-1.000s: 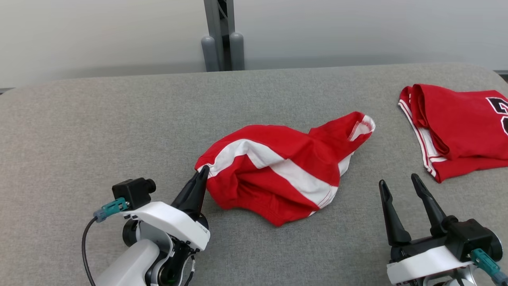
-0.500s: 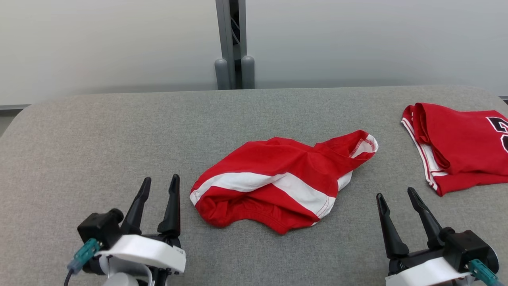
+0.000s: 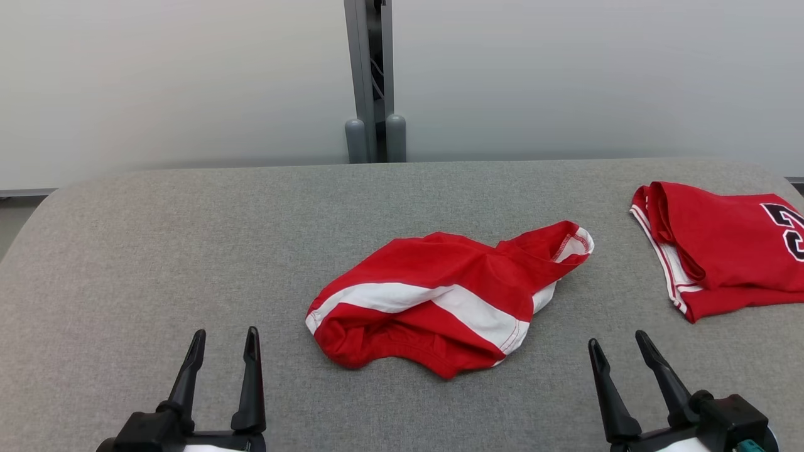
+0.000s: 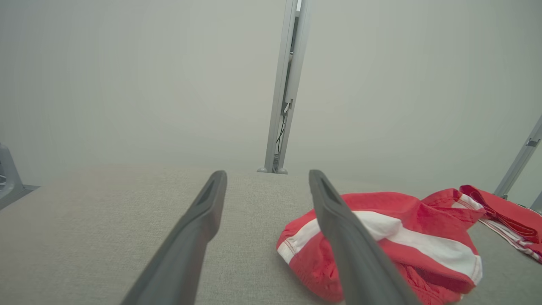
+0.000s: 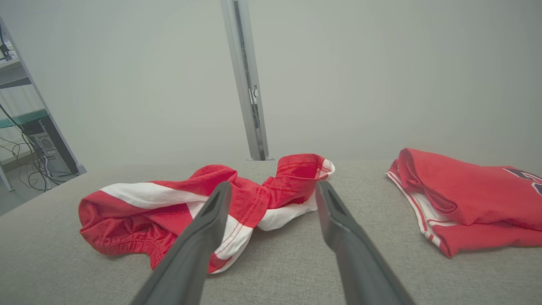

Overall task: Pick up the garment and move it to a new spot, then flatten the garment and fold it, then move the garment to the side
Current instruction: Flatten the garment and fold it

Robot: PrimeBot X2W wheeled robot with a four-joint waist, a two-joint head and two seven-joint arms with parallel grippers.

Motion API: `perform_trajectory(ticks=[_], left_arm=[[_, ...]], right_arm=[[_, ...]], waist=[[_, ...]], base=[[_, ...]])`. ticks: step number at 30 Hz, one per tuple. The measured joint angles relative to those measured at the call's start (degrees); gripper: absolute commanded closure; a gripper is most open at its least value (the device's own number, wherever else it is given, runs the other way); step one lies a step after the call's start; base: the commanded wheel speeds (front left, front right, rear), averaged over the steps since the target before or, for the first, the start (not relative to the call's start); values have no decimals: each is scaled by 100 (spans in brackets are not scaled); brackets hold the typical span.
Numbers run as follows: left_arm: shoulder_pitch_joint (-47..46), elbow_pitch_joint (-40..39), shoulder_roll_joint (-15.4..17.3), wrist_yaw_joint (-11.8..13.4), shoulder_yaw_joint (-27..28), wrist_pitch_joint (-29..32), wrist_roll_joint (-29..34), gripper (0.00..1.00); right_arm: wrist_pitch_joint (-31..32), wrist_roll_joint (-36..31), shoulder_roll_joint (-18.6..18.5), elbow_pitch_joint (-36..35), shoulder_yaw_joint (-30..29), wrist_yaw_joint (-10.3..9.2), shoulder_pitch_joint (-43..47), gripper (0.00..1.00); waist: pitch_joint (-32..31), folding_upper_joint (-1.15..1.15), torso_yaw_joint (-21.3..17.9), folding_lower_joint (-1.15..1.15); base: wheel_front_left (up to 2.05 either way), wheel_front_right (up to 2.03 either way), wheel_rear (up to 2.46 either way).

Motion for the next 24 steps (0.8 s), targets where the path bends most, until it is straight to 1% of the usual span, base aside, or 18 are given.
perform_trajectory(ticks=[3,8,15,17,19,24], left_arm=[[83,24,-69,-94,107,0,152,0],[101,71,-91,-187,147,0,194,0],[82,69,-99,-142,51,0,89,0],[66,68,-99,-142,13,0,85,0],[34,68,-101,-143,-34,0,85,0],[-54,49,-101,-149,-147,0,85,0]], right_arm=[[1,36,0,19,52,0,58,0],[0,78,0,49,93,0,67,0],[1,163,-1,177,159,0,42,0],[1,341,0,343,268,0,-30,0],[1,709,1,556,352,0,-174,0],[0,1425,-1,1432,635,-1,-672,0]], waist=[[-22,0,5,0],[-13,0,29,0],[49,0,56,0],[74,0,81,0],[97,0,120,0],[162,0,253,0]], base=[[0,0,0],[0,0,0],[0,0,0],[0,0,0],[0,0,0],[0,0,0]])
